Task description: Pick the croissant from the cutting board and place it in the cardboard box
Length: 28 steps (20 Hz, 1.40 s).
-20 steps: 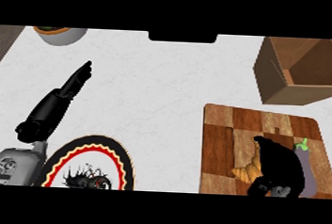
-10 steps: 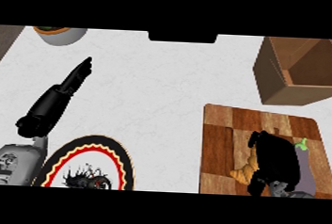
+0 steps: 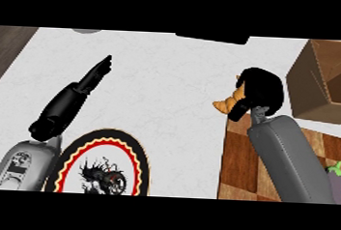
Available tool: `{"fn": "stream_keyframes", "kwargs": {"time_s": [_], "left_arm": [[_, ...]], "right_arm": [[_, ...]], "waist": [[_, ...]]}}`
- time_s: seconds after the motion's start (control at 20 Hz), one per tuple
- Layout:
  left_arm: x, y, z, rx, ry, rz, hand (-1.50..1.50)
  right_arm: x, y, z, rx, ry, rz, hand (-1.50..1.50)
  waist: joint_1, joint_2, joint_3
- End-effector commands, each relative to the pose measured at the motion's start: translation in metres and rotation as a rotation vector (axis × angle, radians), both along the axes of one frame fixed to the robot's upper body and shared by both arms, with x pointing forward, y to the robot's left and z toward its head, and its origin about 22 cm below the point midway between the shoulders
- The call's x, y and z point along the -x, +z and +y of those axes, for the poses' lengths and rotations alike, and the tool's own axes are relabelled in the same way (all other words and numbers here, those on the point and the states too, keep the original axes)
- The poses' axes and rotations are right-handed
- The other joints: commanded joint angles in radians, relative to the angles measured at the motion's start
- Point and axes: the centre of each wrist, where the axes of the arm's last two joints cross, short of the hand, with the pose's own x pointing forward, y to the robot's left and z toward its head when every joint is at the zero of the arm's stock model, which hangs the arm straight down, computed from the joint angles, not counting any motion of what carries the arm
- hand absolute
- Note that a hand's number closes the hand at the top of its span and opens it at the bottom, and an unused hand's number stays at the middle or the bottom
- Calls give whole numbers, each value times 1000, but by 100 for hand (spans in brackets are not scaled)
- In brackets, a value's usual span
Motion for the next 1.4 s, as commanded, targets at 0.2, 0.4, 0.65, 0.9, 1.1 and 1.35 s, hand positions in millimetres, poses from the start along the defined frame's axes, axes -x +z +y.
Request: {"fn": "stream_keyframes", "kwargs": {"time_s": [0.2,0.4,0.65,0.9,1.1,1.35], "left_arm": [[-12,7,-5,-5,-8,-17,0],[-11,5,-9,-14,16,8,0],[-2,4,7,-13,27,24,0],[-5,-2,7,2,45,18,0],[-3,9,7,-21,67,26,0],[7,-3,20,-4,74,15,0]], "right_arm": [[-67,61,27,145,14,-218,150],[-84,94,53,146,-15,-318,150],[-96,122,38,72,-280,-498,150],[-110,150,1,46,-480,-593,150],[-116,140,-32,39,-557,-636,150],[-121,143,-64,63,-617,-596,150]], "waist": [[8,4,-2],[-11,-7,-2],[-33,-19,-2],[-60,-17,-3],[-75,-24,-1],[-78,-26,-2]]}}
